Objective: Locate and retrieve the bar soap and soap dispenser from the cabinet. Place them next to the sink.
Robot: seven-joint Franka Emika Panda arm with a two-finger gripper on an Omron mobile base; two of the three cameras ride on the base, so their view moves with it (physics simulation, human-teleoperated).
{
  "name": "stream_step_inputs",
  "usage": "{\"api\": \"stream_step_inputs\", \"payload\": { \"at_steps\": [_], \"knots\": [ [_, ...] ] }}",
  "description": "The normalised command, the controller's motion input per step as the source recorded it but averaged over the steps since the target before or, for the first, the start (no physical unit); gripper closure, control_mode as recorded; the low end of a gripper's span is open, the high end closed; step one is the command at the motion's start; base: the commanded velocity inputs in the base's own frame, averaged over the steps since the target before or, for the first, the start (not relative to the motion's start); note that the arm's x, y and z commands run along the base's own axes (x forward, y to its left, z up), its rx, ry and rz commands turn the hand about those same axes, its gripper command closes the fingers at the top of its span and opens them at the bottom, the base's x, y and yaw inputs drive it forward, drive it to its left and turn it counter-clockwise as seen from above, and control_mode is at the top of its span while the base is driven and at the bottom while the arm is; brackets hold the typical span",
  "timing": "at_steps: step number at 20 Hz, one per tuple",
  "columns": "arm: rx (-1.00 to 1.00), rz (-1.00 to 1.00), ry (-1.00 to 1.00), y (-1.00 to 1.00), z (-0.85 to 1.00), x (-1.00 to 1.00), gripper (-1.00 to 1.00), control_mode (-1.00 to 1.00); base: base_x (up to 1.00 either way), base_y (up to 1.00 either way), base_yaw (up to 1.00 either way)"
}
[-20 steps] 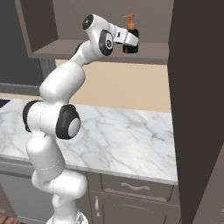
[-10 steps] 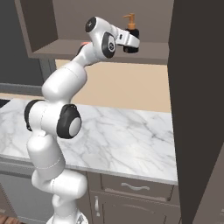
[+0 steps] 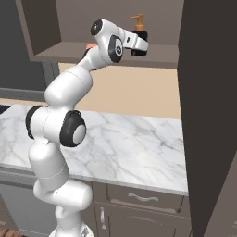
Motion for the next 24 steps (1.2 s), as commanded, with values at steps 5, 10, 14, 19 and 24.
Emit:
{"api": "stream_step_inputs", "payload": {
  "at_steps": [5, 10, 14, 19, 24],
  "knots": [
    [0.00, 0.00, -0.01, 0.09, 0.00, -0.17, 1.00, -1.00, 0.00, 0.00, 0.00],
    [0.00, 0.00, -0.02, 0.44, 0.03, -0.69, 1.00, -1.00, 0.00, 0.00, 0.00],
    [0.00, 0.00, 0.00, 0.52, 0.00, -0.92, 1.00, -1.00, 0.00, 0.00, 0.00],
    [0.00, 0.01, 0.00, 0.62, 0.02, -0.99, 1.00, -1.00, 0.00, 0.00, 0.00],
    [0.02, 0.09, 0.03, 0.79, -0.01, -0.86, 1.00, -1.00, 0.00, 0.00, 0.00]
  ]
}}
